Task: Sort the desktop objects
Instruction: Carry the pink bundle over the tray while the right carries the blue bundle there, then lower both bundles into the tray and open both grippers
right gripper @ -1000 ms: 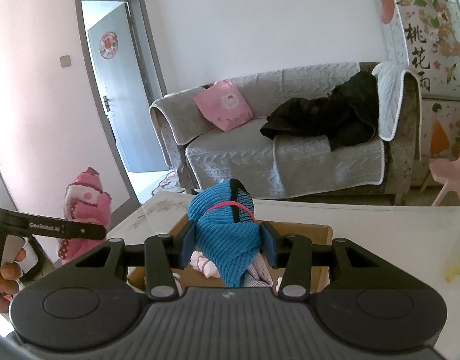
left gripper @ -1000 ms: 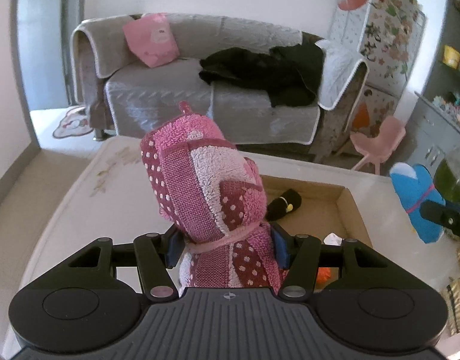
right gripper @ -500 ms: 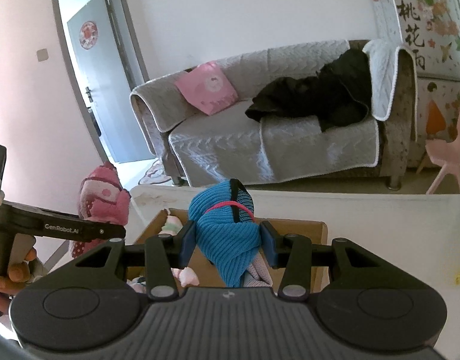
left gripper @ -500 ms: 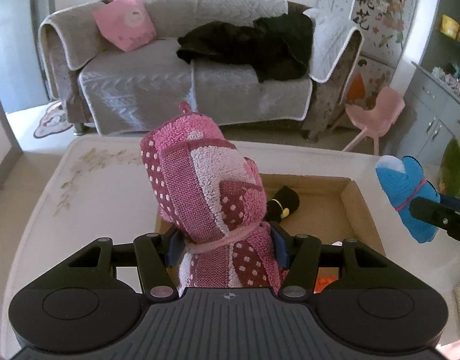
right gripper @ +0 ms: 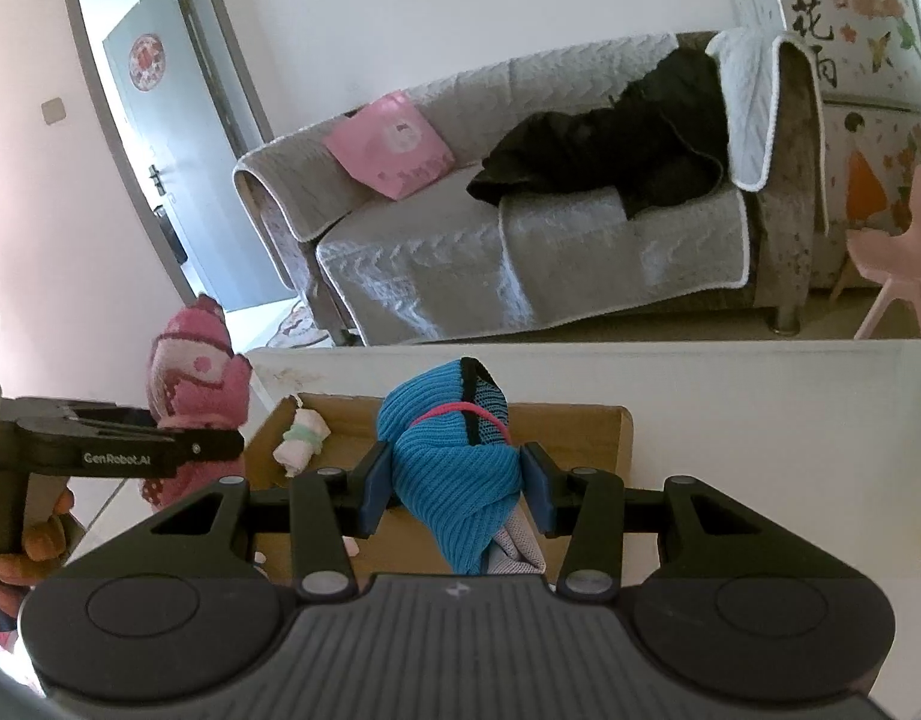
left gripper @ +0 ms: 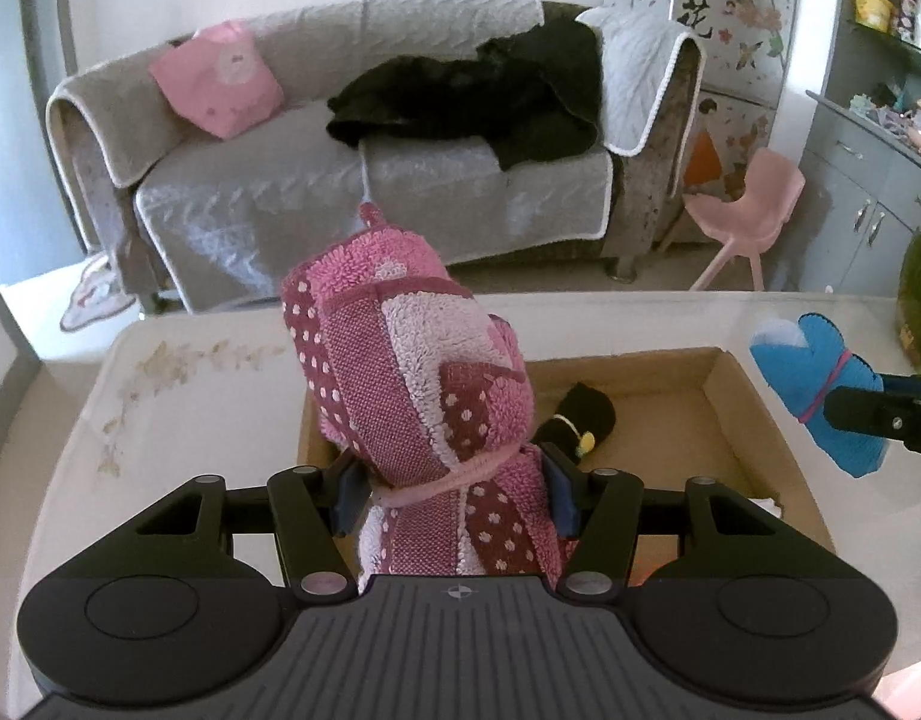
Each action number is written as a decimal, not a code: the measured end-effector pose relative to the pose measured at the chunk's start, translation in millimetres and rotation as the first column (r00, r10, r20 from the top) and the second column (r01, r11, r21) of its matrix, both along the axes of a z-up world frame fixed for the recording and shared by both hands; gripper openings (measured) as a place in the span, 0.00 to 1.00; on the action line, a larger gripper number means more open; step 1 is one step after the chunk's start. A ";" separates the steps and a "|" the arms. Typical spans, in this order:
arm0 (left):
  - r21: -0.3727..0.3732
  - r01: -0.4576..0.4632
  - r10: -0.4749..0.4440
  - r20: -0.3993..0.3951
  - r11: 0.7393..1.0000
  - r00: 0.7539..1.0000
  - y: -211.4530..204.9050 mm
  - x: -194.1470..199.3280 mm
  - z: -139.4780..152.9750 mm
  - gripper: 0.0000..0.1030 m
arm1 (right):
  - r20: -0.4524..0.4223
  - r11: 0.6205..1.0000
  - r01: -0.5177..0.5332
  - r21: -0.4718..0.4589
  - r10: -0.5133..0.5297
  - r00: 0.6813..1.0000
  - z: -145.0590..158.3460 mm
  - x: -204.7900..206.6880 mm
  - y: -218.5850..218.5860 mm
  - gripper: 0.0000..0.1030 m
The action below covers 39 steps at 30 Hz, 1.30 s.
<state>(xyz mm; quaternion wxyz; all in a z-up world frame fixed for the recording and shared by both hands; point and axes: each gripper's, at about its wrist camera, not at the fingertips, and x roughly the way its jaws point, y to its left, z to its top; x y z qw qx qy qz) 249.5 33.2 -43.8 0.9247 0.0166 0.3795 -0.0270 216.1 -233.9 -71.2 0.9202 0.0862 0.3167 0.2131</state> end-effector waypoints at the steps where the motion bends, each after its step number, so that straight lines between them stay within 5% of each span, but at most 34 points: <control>1: 0.005 0.006 -0.006 0.007 1.000 1.000 -0.9 1.1 -0.5 0.62 | -0.004 1.000 0.000 -0.003 0.000 1.000 -1.1 1.7 0.8 0.41; 28: -0.025 -0.003 0.003 0.024 1.000 1.000 12.7 53.5 -44.9 0.62 | -0.100 0.994 -0.025 -0.110 0.014 0.995 -38.4 37.0 19.6 0.41; 39: -0.054 -0.005 0.004 -0.033 0.999 0.999 21.8 57.2 -61.7 0.61 | -0.123 0.991 -0.033 -0.132 0.017 0.992 -47.2 40.5 24.3 0.41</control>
